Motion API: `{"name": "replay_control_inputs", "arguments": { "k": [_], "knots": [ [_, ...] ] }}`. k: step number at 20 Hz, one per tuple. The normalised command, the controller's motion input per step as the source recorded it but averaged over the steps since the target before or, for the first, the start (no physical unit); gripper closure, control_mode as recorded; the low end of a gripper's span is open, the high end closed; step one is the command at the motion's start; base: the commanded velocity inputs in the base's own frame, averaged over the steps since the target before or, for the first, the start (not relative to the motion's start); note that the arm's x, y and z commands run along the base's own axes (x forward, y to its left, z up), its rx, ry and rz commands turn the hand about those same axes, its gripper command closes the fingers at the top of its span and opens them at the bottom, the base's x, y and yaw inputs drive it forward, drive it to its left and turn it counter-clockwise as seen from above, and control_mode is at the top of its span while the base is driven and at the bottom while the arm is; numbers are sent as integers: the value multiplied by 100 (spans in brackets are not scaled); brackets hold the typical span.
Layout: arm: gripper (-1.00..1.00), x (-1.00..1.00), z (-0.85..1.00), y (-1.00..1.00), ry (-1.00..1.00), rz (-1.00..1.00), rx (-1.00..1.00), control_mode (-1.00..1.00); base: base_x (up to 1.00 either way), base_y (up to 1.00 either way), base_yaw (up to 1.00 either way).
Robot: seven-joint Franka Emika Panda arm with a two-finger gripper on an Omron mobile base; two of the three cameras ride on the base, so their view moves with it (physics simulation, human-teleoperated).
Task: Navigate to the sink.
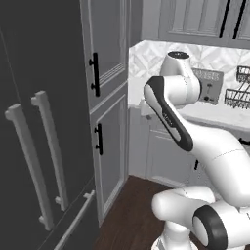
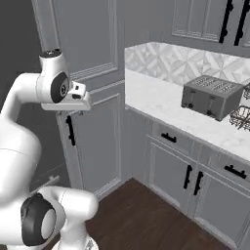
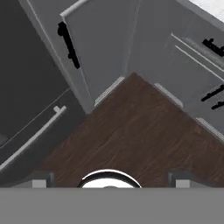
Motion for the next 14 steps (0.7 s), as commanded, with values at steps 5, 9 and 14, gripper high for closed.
{"name": "replay_control_inputs", "arguments": {
  "k": [5,9,14],
  "knots": [
    [-100,0,0,0,0,0,0,100,-20,0,-97],
    [-100,0,0,0,0,0,0,100,-16,0,-96],
    [-100,0,0,0,0,0,0,100,-6,0,-99]
  ]
}}
